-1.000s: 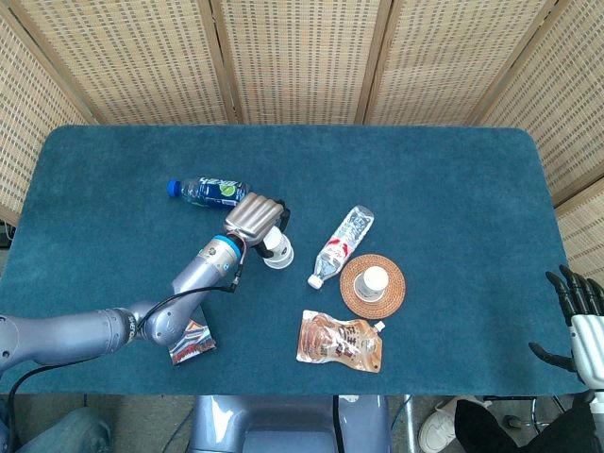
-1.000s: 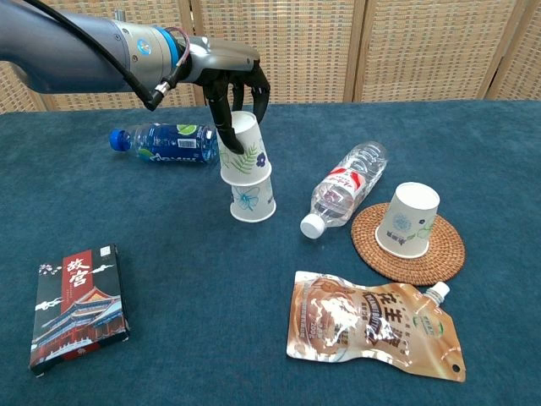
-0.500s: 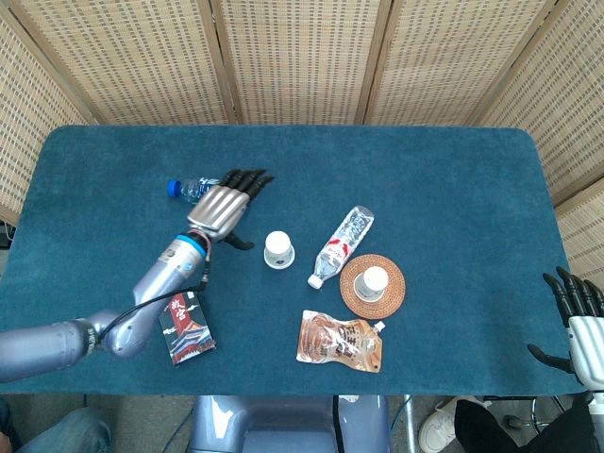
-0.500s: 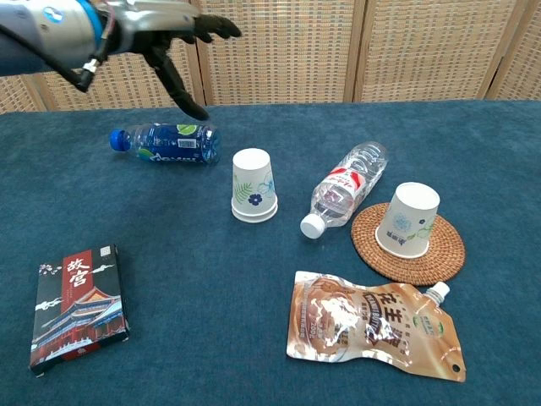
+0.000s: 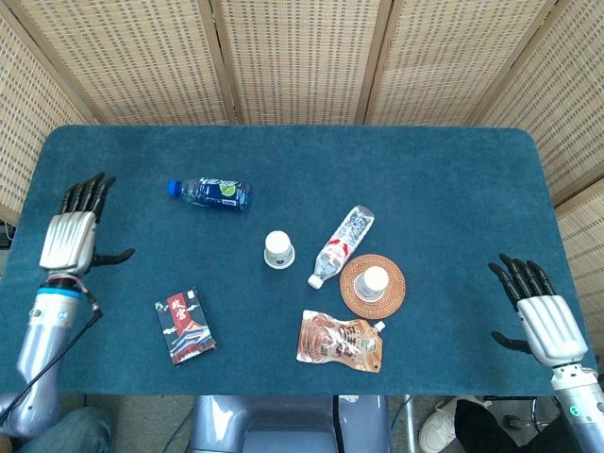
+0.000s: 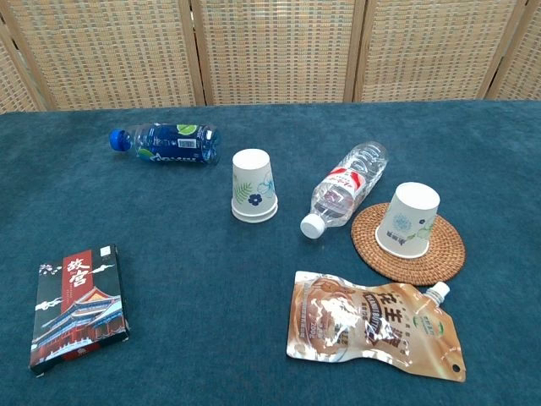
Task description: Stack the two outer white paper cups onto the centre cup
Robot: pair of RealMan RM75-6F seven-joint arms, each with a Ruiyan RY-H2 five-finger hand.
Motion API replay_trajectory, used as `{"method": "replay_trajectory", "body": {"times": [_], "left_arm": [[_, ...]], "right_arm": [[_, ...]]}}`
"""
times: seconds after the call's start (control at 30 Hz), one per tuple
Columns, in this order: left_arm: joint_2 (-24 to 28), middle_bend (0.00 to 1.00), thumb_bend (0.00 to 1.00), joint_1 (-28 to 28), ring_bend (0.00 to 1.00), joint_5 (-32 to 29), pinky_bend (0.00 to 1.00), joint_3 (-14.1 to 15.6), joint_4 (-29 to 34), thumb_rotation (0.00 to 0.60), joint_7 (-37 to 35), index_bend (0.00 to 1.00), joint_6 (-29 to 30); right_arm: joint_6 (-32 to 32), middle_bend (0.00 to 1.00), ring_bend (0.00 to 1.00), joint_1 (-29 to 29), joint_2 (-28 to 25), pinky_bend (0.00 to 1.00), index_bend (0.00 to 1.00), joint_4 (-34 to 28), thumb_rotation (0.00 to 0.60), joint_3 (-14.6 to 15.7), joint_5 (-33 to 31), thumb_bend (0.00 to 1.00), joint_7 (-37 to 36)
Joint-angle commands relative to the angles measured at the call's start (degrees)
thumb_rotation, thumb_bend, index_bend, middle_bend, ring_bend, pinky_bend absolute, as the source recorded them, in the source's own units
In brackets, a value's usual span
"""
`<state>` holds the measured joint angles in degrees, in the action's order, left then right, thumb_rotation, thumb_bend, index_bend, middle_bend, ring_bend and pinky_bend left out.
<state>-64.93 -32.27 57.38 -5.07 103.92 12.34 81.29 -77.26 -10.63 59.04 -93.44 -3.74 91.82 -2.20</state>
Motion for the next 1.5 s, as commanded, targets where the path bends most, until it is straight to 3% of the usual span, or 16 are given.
{"method": "replay_trajectory", "body": {"times": [0.03, 0.23, 0.57, 0.8, 0.97, 1.23, 1.5], "left_arm": [[3.28, 0.0, 0.0, 5.09, 0.0, 2.95, 0.0, 3.51, 3.85, 0.6, 0.95, 0.0, 4.21], [5.26, 0.0, 0.0, 7.52, 0.0, 4.78, 0.0, 4.74, 5.52, 0.6, 1.48, 0.0, 3.09], [6.93, 0.0, 0.0, 9.16, 0.0, 7.41, 0.0, 3.31, 5.22, 0.6, -0.95, 0.0, 1.01], [7.28, 0.0, 0.0, 9.77, 0.0, 7.67, 0.0, 2.4, 5.25, 0.6, -1.15, 0.0, -0.35], [7.67, 0.0, 0.0, 10.01, 0.0, 7.22, 0.0, 1.79, 5.13, 0.6, -1.49, 0.0, -1.89], [8.22, 0.0, 0.0, 10.29, 0.0, 6.95, 0.0, 0.83, 5.05, 0.6, -2.13, 0.0, -3.58], [8.85, 0.0, 0.0, 11.06, 0.0, 7.66, 0.0, 0.0, 5.18, 0.6, -3.1, 0.0, -4.42]], "right_arm": [[3.39, 0.07, 0.0, -4.18, 0.36, 0.0, 0.08, -0.46, 0.6, -0.86, 3.16, 0.0, 1.8], [12.05, 0.13, 0.02, -11.42, 2.08, 0.06, 0.13, -1.28, 0.6, -1.17, 5.38, 0.0, 2.91], [23.3, 0.18, 0.09, -20.3, 7.61, 0.15, 0.17, -1.17, 0.6, -3.61, 0.71, 0.0, 7.47], [29.11, 0.23, 0.16, -25.36, 10.94, 0.21, 0.2, 0.37, 0.6, -6.77, -5.96, 0.13, 10.09], [33.47, 0.27, 0.22, -27.92, 11.87, 0.27, 0.22, 0.5, 0.6, -7.81, -12.55, 0.18, 12.89], [35.89, 0.31, 0.25, -29.67, 13.29, 0.3, 0.27, 1.07, 0.6, -7.05, -18.85, 0.21, 15.78], [34.74, 0.41, 0.37, -30.36, 16.55, 0.36, 0.39, 4.23, 0.6, -6.21, -21.4, 0.28, 15.32]]}}
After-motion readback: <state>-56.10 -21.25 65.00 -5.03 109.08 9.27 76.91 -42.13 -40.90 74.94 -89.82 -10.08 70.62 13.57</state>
